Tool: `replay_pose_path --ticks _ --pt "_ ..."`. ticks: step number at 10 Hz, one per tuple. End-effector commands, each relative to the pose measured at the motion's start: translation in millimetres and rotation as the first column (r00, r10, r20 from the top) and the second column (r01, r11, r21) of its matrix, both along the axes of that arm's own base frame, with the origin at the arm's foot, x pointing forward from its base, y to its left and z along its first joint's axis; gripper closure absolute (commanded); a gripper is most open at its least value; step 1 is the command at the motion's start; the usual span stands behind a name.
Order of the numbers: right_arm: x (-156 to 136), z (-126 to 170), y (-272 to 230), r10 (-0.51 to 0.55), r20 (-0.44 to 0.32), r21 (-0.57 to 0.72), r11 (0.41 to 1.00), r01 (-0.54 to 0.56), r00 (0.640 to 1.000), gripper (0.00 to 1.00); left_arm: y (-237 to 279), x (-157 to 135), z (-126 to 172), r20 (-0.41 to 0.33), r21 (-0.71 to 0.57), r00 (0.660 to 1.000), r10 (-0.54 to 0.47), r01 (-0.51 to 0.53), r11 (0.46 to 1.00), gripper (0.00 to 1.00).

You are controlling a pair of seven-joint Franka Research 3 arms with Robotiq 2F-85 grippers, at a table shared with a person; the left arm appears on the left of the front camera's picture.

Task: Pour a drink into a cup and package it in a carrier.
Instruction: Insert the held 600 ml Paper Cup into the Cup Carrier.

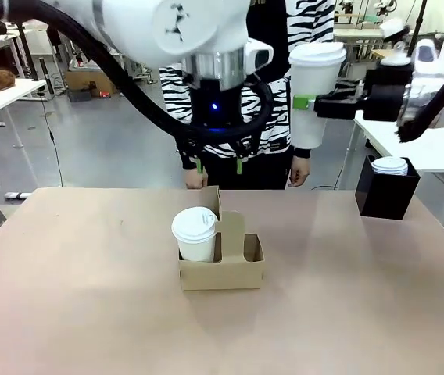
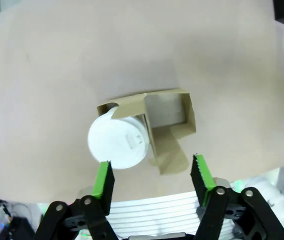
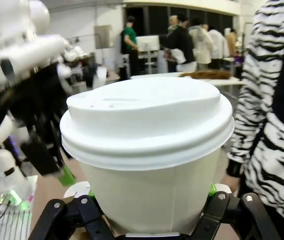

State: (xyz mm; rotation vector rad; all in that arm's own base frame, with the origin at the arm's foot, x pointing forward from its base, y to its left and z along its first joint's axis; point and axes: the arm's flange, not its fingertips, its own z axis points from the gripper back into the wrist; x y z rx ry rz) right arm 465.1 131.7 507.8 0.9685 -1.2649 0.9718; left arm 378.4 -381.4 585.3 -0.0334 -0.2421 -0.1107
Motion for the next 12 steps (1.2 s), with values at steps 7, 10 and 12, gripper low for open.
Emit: replay_pose_path --ticks 7,10,12 --pt "25 -88 47 0.431 0.085 0.02 0.901 -0.434 0.898 0.19 176 -45 10 0.177 0.025 0.797 -0.578 0.583 0.812 0.0" --pt "21 -88 51 0.446 0.001 -0.018 0.895 -0.446 0.895 0.19 177 -39 21 0.183 0.08 0.81 -0.558 0.553 0.829 0.0" --pt "21 -88 51 0.446 0.001 -0.018 0.895 -0.446 0.895 0.19 177 -39 21 0.183 0.08 0.81 -0.558 0.553 0.829 0.0"
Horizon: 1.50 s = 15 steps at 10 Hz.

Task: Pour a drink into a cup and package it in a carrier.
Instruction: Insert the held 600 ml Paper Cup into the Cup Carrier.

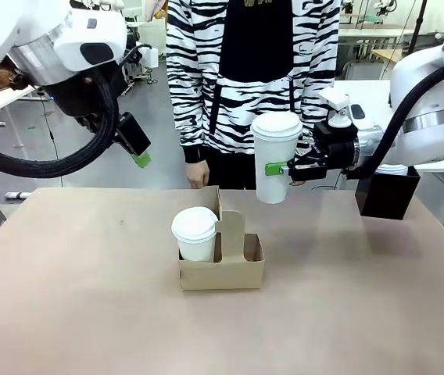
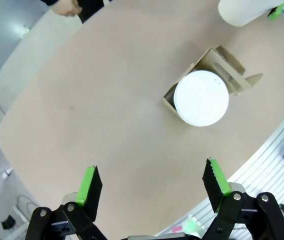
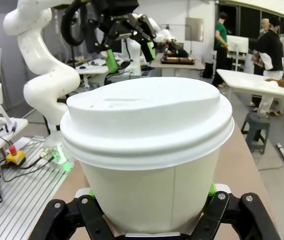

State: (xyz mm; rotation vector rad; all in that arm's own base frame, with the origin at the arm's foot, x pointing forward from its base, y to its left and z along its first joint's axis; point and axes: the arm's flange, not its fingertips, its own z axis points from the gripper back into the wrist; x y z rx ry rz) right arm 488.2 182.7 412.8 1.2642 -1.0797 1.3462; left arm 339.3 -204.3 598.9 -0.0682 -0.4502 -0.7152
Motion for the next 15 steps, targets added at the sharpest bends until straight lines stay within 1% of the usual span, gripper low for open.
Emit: replay_pose_path --ticks 1,2,3,4,5,6,7,8,9,10,11,13,15 --pt "1 0 -1 -0.005 0.004 0.003 1.0 0.005 1.0 0.19 0 1 -1 0.01 -0.005 1.0 0.001 -0.001 1.0 0.0" --pt "4 -6 5 0.028 -0.01 0.05 0.998 -0.028 1.0 0.19 14 -1 -9 0.006 -0.073 0.998 -0.067 0.068 0.995 0.0" --pt "5 -12 13 0.044 -0.027 0.083 0.996 -0.042 0.999 0.19 33 -5 -17 0.048 -0.091 0.994 -0.1 0.104 0.99 0.0" --pt "7 -18 21 0.063 -0.034 0.102 0.993 -0.059 0.997 0.19 48 -7 -28 0.077 -0.098 0.992 -0.097 0.104 0.99 0.0" --pt "7 -23 29 0.095 -0.045 0.135 0.987 -0.088 0.994 0.19 62 -9 -40 0.109 -0.113 0.984 -0.142 0.155 0.982 0.0" --pt "6 -28 36 0.126 -0.057 0.153 0.981 -0.116 0.99 0.19 77 -9 -51 0.154 -0.115 0.973 -0.173 0.191 0.975 0.0" --pt "6 -35 40 0.148 -0.07 0.163 0.977 -0.135 0.987 0.19 93 -4 -65 0.201 -0.121 0.947 -0.249 0.276 0.953 0.0" --pt "5 -42 44 0.166 -0.072 0.17 0.974 -0.152 0.983 0.19 104 -3 -74 0.206 -0.132 0.93 -0.304 0.334 0.933 0.0" --pt "5 -51 50 0.192 -0.072 0.172 0.969 -0.178 0.979 0.19 112 1 -80 0.186 -0.139 0.924 -0.334 0.361 0.922 0.0" --pt "6 -61 55 0.218 -0.08 0.176 0.964 -0.201 0.973 0.19 115 5 -81 0.169 -0.204 0.93 -0.328 0.358 0.911 0.0" --pt "8 -71 57 0.232 -0.095 0.174 0.961 -0.214 0.968 0.19 103 1 -70 0.186 -0.092 0.945 -0.268 0.289 0.953 0.0" --pt "6 -89 64 0.251 -0.136 0.154 0.961 -0.23 0.958 0.19 103 1 -70 0.186 -0.092 0.945 -0.268 0.289 0.953 0.0" --pt "7 -103 65 0.27 -0.16 0.162 0.956 -0.245 0.95 0.19 103 1 -70 0.186 -0.092 0.945 -0.268 0.289 0.953 0.0"
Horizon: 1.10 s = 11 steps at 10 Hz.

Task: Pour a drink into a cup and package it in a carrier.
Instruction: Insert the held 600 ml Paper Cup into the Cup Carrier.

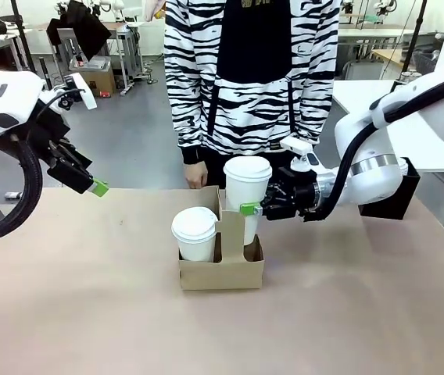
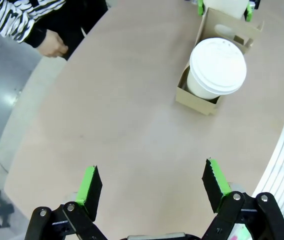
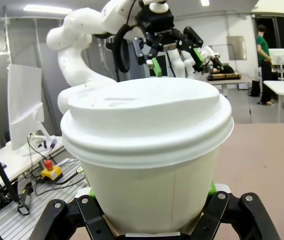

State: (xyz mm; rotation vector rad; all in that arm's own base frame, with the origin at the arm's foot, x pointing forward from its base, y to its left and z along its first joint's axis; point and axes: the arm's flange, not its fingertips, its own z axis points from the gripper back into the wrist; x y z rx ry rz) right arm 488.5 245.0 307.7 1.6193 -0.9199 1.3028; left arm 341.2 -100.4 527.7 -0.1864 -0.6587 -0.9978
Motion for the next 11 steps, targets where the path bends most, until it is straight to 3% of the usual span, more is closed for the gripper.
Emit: replay_pose_path --ticks 1,7,11 --pt "6 -4 4 0.041 0.0 0.01 0.999 -0.041 0.999 0.19 -1 -1 1 -0.005 -0.004 1.0 0.019 -0.019 1.0 0.0" --pt "11 -45 9 0.098 -0.034 -0.052 0.994 -0.1 0.995 0.19 -1 -1 1 -0.005 -0.004 1.0 0.019 -0.019 1.0 0.0" --pt "11 -64 5 0.163 -0.006 -0.09 0.983 -0.163 0.987 0.19 -1 -1 1 -0.005 -0.004 1.0 0.019 -0.019 1.0 0.0"
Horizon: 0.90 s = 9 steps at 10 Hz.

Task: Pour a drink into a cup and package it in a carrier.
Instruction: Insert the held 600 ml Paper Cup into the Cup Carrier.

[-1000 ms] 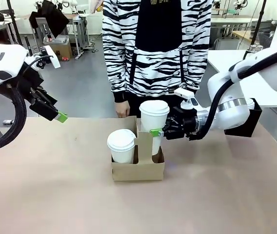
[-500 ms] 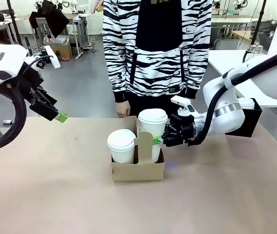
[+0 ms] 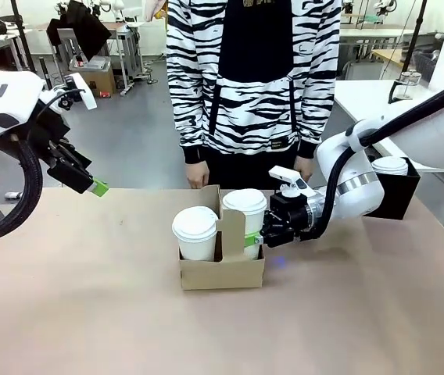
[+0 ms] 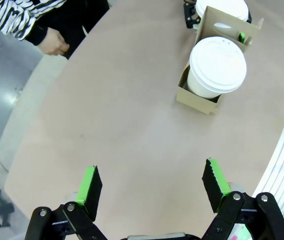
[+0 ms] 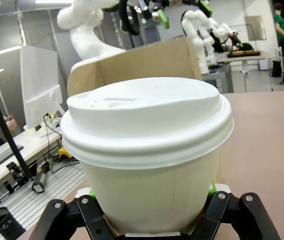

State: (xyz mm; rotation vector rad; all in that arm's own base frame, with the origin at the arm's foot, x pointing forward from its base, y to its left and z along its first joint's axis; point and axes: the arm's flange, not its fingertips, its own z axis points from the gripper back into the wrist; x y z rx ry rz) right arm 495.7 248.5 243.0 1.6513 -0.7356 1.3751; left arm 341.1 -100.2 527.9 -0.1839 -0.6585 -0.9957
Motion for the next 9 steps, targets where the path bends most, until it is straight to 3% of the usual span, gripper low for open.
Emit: replay_pose_path --ticks 1,2,3,9 --pt "3 -1 2 0.053 0.053 -0.009 0.999 -0.053 0.997 0.19 -1 -1 1 -0.005 -0.006 1.0 0.016 -0.016 1.0 0.0" --pt "3 -1 3 0.053 0.069 -0.008 0.999 -0.053 0.996 0.19 -1 -1 1 -0.005 -0.006 1.0 0.016 -0.016 1.0 0.0" --pt "1 1 3 0.053 0.116 -0.017 0.999 -0.052 0.992 0.0 -1 -1 1 -0.005 -0.006 1.0 0.016 -0.016 1.0 0.0" --pt "-3 34 -46 -0.051 0.243 -0.128 0.988 0.084 0.969 0.0 -1 -1 1 -0.005 -0.006 1.0 0.016 -0.016 1.0 0.0"
